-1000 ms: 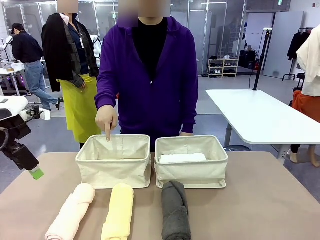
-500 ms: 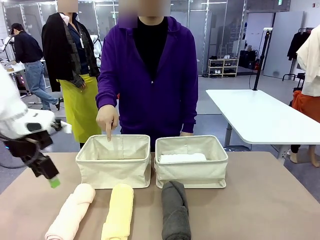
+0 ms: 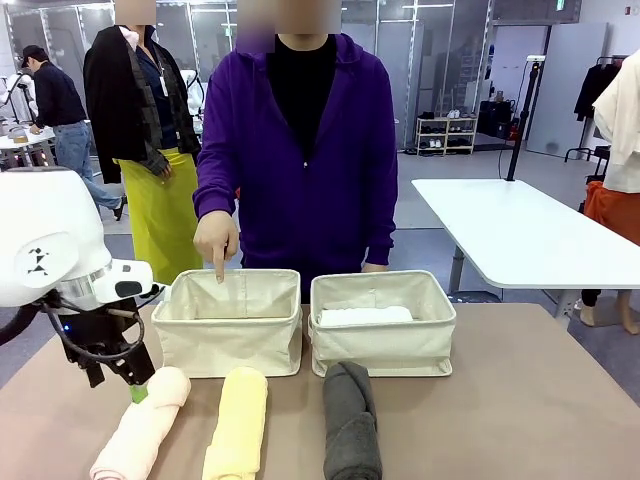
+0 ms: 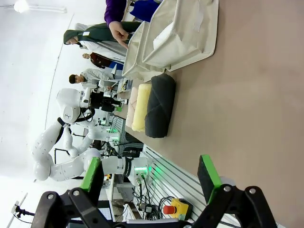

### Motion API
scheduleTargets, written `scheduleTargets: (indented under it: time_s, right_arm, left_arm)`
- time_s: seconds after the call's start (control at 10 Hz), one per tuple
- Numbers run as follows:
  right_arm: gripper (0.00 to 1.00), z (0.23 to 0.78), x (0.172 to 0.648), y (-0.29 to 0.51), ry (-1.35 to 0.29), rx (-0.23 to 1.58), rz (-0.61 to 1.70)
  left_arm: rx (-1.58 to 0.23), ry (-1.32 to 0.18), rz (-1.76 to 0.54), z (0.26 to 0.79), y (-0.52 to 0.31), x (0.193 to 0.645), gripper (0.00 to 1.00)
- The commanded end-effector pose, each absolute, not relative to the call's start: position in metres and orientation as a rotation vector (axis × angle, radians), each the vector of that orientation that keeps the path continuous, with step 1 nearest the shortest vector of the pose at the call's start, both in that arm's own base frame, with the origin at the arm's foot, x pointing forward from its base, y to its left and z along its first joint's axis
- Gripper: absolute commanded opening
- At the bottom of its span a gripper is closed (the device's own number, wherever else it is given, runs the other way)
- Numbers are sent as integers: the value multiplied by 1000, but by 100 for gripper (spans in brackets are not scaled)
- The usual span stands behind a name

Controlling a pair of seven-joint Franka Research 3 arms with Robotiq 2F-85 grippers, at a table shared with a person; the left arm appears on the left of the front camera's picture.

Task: Divide the towels into two baskets.
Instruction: Pick up one hotel-folded towel from the bottom of the table and place it in the Fabric basket indicated by the person.

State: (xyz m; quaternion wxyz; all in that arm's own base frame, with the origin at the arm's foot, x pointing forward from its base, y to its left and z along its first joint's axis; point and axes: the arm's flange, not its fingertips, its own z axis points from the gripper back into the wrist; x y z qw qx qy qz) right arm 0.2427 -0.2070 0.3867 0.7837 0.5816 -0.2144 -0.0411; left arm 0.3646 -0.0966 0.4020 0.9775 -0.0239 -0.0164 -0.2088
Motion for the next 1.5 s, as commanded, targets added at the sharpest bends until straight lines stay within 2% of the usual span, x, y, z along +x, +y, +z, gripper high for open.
scheduleTargets:
  time_s: [0.0,0.3,0.7,0.8,0.9,1.0,1.1,1.2,1.3,1.4]
  right_arm:
    - [100,389,240,-208,-459,1250,-77]
    - [100,389,240,-208,-459,1250,-77]
    - [100,389,240,-208,-459,1250,-77]
    - [100,389,240,-208,-459,1250,-77]
    - [100,389,240,-208,-459,1250,-77]
    - [100,389,240,-208,-459,1250,-77]
    - [100,389,240,-208,-459,1250,-77]
    - [100,389,240,-208,-459,1250,-77]
    - [100,389,240,-208,-459,1250,-77]
    - [100,389,240,-208,-459,1250,-77]
  left_arm:
    - [-79,-14,-405,379,-100,354,100]
    - [-98,42,-370,349,-103,360,100]
    - [-126,46,-286,317,-111,360,100]
    - [-125,68,-286,313,-113,358,96]
    - [-114,71,-284,312,-112,358,80]
    - [-109,63,-268,312,-112,357,76]
    - [-106,65,-266,312,-113,356,60]
    - [-110,61,-269,311,-115,356,56]
    - [-108,58,-271,314,-115,355,40]
    - [-106,53,-270,317,-114,354,36]
